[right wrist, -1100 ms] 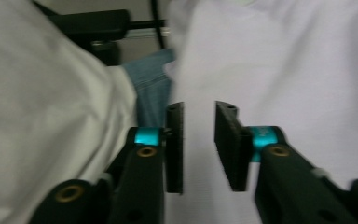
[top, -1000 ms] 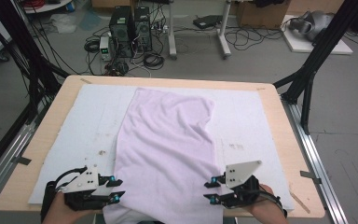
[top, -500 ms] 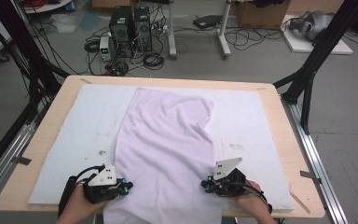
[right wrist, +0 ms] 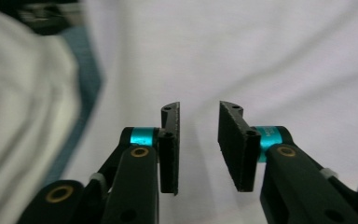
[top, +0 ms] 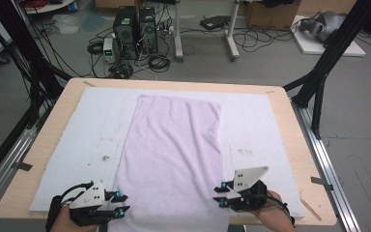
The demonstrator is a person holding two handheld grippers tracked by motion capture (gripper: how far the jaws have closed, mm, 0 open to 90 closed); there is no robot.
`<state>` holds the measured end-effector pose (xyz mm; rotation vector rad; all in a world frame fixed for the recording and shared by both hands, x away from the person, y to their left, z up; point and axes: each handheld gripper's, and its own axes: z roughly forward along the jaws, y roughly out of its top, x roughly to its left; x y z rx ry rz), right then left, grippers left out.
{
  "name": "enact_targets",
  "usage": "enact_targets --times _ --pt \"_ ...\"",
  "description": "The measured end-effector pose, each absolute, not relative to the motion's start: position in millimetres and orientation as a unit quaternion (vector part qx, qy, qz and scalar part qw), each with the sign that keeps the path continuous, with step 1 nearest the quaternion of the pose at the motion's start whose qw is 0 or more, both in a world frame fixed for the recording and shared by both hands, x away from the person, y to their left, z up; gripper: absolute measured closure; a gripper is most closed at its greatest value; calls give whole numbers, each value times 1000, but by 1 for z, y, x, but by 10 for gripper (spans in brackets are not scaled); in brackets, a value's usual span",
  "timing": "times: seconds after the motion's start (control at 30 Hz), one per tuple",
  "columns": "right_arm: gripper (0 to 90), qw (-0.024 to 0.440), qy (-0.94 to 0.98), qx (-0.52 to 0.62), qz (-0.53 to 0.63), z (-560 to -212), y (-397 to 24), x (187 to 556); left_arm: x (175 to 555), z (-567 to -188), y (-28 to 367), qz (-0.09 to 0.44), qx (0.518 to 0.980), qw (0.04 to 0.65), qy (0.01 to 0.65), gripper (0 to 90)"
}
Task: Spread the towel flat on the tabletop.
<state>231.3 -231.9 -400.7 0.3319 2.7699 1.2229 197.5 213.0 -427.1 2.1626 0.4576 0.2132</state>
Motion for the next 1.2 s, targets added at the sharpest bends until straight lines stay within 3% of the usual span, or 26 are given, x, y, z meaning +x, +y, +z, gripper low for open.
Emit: enact_targets --times 0.17,0.23,0.3,0.37,0.6,0.63,0.67,0.77,0.83,1.2 --pt "663 72 916 145 366 -419 -230 256 217 -444 207 94 887 411 189 602" --pt "687 74 917 160 358 -428 -230 262 219 -447 209 91 883 421 187 672" --pt "762 69 922 162 345 -436 -229 265 218 -448 210 91 883 422 183 856" --pt "874 58 919 162 356 -437 -231 266 216 -447 210 94 882 424 183 874" --pt "881 47 917 140 370 -419 -243 255 197 -440 219 76 877 439 181 882" --pt "871 41 915 141 375 -415 -246 253 193 -439 220 74 878 438 178 880" --pt "786 30 912 143 383 -412 -249 252 192 -438 221 75 878 438 180 869" --pt "692 34 909 152 387 -410 -252 253 196 -437 223 81 873 440 193 675" --pt "690 40 905 171 389 -413 -253 258 202 -437 222 88 871 440 201 630" --pt "666 34 902 169 395 -433 -233 264 228 -439 212 92 862 448 220 626"
